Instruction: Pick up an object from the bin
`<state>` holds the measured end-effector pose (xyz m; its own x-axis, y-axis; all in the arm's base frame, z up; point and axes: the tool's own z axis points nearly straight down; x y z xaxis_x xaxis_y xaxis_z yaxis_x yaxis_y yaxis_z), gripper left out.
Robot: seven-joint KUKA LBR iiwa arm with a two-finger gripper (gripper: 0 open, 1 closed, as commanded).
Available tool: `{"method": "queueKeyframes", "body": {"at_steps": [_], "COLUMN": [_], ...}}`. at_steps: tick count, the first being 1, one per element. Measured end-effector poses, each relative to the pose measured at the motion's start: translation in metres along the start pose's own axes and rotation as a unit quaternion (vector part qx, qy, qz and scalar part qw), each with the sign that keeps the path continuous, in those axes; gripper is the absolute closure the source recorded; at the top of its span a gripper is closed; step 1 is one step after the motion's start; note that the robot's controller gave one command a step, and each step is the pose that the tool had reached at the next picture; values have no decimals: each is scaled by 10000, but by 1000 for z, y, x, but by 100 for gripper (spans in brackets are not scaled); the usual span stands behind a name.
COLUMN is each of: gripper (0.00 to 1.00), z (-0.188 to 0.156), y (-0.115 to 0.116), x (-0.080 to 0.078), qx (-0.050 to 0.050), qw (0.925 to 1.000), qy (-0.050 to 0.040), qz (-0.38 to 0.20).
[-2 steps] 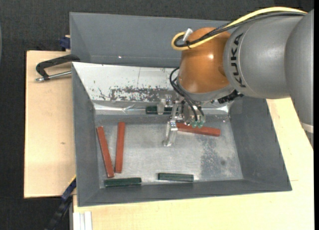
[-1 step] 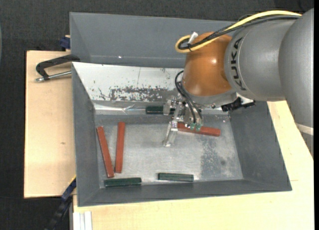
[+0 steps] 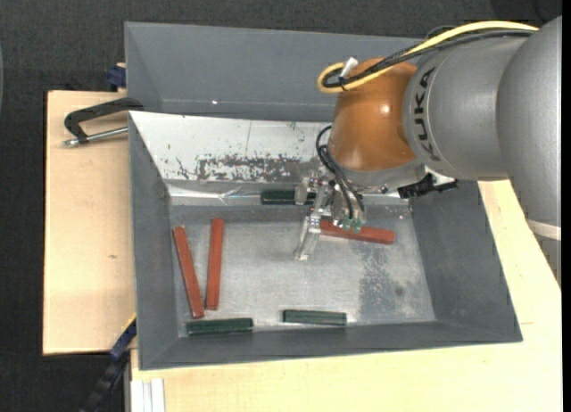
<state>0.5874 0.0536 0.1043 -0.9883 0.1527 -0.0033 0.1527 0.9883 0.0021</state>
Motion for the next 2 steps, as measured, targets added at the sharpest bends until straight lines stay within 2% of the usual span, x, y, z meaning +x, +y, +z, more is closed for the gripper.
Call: {"method": "queueKeyframes", "body": {"at_steps": [1,2], "gripper": [0,0], "z": [-36,-32], "y": [-3,-19], "x": [-4,-9], "qx": [1,2], "qw": [9845,9715], "qy": [-1,-18], "qz": [-1756,-2369]}}
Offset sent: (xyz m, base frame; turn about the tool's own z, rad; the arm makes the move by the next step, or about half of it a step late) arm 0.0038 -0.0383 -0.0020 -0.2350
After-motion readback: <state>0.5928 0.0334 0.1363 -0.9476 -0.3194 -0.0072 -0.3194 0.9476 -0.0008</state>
